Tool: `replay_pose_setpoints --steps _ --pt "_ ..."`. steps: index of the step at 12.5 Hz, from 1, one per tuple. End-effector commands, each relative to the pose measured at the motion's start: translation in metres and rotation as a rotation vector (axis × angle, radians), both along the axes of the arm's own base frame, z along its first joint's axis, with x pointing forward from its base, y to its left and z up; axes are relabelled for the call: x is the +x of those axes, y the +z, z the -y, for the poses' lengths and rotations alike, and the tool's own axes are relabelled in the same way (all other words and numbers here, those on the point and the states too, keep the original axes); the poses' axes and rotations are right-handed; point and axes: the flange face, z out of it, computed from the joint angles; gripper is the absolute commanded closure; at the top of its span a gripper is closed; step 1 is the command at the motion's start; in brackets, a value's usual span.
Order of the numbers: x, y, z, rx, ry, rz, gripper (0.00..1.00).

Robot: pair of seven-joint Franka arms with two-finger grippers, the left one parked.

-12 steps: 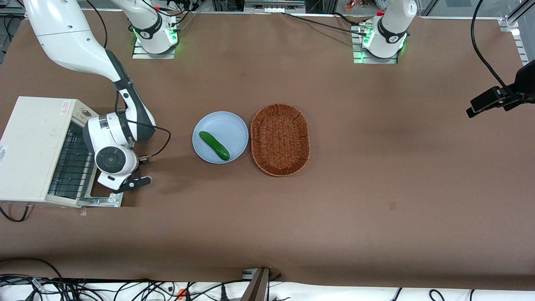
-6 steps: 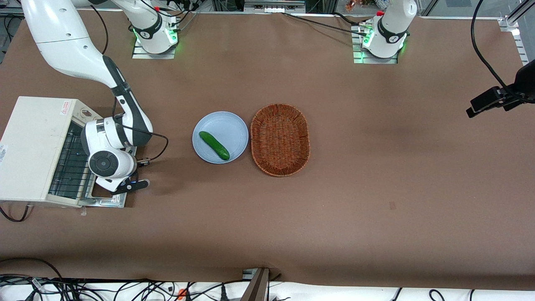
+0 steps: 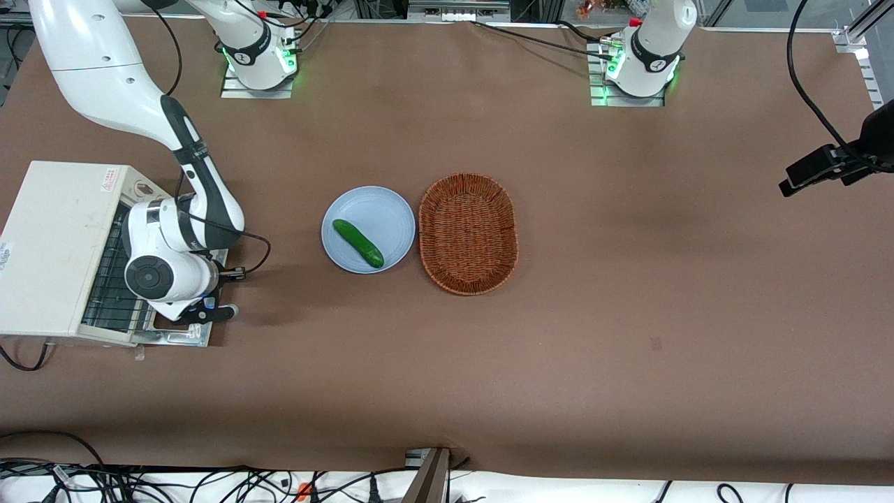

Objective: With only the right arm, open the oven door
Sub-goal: 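Pull the handle outward and down with the right gripper, swinging the door open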

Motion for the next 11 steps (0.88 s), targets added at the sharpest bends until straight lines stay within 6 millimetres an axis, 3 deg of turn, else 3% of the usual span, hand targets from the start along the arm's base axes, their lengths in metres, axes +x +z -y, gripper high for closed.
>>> replay_pose_setpoints --steps 1,7,11 --pt "-0.007 0.001 0.010 -0.034 -0.042 -0.039 1.00" --pt "0.001 0.037 -0.006 -0.046 -0.049 -0.093 1.00" --pt "0.000 0.043 -0.010 0.006 -0.095 -0.099 1.00"
